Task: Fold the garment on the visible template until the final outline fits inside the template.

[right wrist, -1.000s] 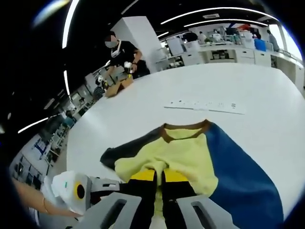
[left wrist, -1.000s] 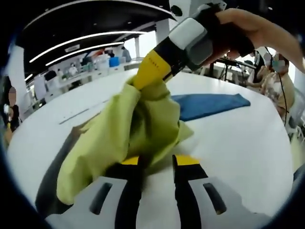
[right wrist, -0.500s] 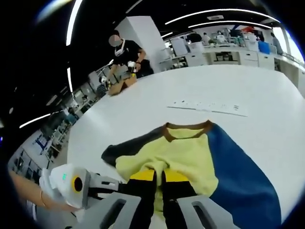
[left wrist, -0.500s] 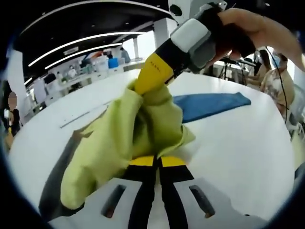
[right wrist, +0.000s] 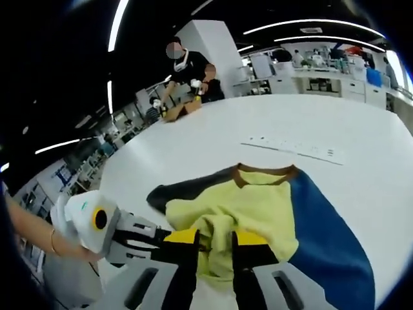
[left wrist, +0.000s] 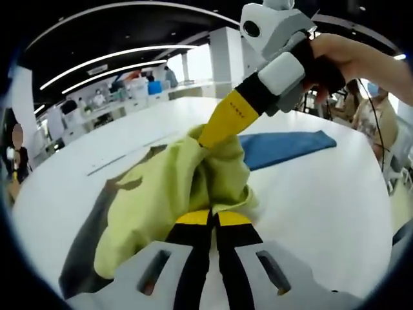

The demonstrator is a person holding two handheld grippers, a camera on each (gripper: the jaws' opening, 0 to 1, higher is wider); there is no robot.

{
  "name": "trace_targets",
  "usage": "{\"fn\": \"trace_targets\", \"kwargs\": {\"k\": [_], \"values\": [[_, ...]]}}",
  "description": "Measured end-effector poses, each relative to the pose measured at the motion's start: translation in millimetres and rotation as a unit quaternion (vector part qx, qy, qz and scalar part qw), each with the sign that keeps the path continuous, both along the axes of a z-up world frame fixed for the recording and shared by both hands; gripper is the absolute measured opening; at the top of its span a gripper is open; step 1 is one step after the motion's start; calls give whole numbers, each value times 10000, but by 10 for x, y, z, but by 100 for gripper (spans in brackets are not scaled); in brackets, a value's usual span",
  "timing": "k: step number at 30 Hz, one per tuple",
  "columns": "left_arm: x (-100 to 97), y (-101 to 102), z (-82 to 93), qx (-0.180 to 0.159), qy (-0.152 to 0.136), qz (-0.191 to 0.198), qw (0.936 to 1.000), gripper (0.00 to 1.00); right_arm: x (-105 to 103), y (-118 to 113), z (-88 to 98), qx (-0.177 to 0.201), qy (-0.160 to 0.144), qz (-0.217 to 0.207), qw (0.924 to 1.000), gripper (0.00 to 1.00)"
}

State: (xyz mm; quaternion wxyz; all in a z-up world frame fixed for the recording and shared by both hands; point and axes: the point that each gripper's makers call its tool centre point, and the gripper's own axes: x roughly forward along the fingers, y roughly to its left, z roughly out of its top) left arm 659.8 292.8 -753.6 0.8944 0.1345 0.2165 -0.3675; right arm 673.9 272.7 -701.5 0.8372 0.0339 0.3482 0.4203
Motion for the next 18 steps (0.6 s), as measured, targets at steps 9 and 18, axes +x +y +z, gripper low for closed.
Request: {"fn": "trace_targets", "kwargs": {"k": [9, 18], "values": [[-17, 5, 20, -73, 47, 28, 10000, 0, -188, -116, -180, -273, -57, 443, 9986, 32], [-19, 5, 21, -117, 102, 40, 9999, 0, -253, -172, -351, -702, -489, 1141, 9898, 37]]}}
